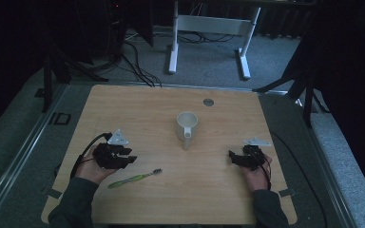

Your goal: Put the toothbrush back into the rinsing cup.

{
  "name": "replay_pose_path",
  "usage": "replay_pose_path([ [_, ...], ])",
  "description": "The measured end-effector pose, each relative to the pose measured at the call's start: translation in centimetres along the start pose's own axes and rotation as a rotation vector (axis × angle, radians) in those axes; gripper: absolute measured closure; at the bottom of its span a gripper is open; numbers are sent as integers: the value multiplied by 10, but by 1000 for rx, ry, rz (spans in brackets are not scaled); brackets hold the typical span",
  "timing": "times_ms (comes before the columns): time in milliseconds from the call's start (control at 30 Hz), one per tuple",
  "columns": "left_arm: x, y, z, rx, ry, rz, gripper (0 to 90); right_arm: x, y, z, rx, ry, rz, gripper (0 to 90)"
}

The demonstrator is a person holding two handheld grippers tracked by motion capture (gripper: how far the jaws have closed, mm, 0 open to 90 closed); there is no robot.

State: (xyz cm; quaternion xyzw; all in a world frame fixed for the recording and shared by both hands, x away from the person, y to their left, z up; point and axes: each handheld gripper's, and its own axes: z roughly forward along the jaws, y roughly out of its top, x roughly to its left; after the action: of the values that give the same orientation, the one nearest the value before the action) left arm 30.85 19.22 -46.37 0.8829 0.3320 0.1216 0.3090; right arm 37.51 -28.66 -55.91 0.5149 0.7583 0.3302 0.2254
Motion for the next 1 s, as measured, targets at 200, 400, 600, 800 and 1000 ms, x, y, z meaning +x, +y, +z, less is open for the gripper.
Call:
replay_pose_path([
  [200,-3,1,4,12,-14,8,626,0,0,0,0,0,1,245],
  [400,-5,1,8,30,-31,19,637,0,0,0,0,0,1,245],
  [600,-7,1,12,45,-43,25,646,0,0,0,0,0,1,245],
  [800,-7,1,14,56,-49,29,649,0,0,0,0,0,1,245],
  [1000,-10,1,19,78,-63,40,656,0,0,0,0,0,1,245],
])
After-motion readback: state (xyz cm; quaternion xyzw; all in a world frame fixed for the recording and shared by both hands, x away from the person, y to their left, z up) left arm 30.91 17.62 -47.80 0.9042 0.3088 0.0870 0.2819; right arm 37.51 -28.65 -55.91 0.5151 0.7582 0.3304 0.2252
